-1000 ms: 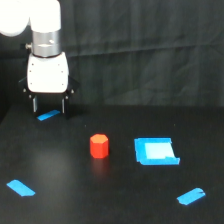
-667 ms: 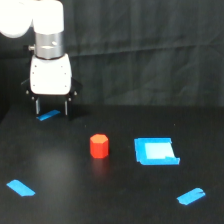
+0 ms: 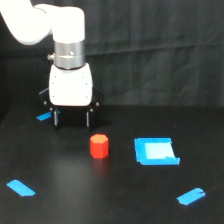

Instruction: Pick up the red object from the table

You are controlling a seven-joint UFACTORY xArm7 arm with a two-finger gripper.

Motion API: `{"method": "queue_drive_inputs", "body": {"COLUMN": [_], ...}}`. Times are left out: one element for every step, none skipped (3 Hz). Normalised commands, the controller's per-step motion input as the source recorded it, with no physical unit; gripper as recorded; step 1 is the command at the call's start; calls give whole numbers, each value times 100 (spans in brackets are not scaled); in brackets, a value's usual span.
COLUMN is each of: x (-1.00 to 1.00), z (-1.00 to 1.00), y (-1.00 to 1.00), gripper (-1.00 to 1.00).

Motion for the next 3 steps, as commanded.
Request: {"method": "queue_drive_inputs", "body": {"x": [88, 47, 19], "z": [4, -14, -28], "y": [-96, -90, -75], "gripper": [100, 99, 98]}}
